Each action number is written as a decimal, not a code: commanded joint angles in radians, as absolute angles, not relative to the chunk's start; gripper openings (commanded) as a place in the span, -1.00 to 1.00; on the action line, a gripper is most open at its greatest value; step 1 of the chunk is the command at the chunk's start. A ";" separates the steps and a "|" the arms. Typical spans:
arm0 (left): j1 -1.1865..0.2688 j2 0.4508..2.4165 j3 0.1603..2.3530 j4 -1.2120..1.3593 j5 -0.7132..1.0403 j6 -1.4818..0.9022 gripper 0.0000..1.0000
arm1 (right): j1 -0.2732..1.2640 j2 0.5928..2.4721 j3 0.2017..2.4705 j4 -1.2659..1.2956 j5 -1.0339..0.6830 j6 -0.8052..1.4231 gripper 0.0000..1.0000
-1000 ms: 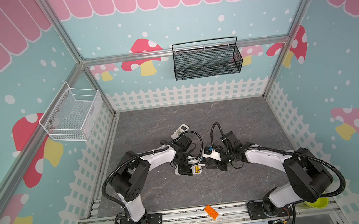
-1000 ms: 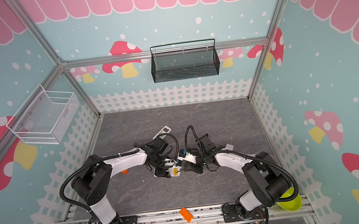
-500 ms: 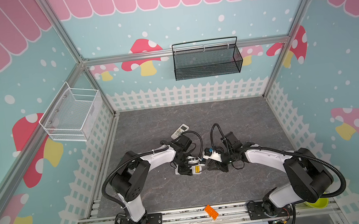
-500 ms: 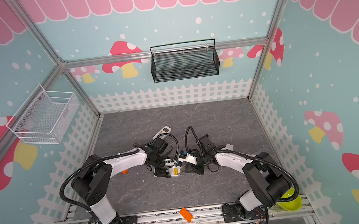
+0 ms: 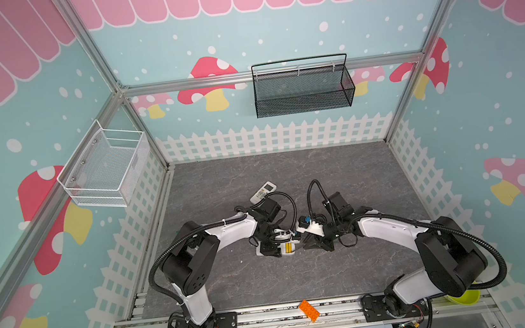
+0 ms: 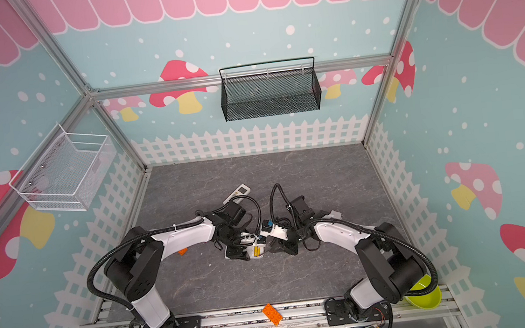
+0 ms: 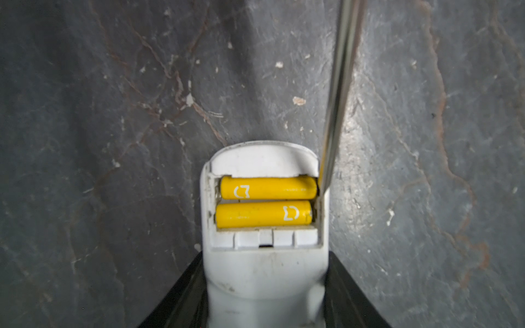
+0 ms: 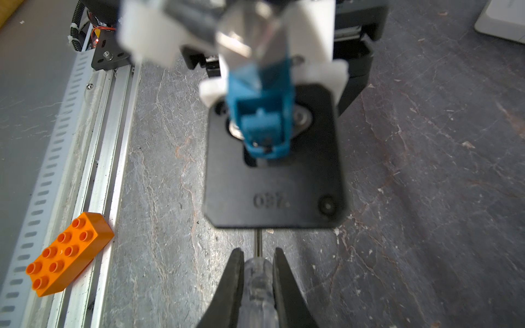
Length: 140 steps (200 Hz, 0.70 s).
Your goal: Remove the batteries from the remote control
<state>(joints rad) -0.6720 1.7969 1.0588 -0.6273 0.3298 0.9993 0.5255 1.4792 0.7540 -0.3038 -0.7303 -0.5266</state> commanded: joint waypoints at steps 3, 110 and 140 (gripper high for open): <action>-0.680 1.824 1.017 -0.685 0.305 0.997 0.12 | 0.536 1.499 0.775 -0.346 -0.764 -0.571 -1.00; -0.684 1.824 1.017 -0.686 0.303 0.998 0.10 | 0.558 1.535 0.792 -0.401 -0.726 -0.635 -1.00; -0.683 1.825 1.017 -0.685 0.302 0.998 0.10 | 0.559 1.528 0.799 -0.428 -0.708 -0.649 -1.00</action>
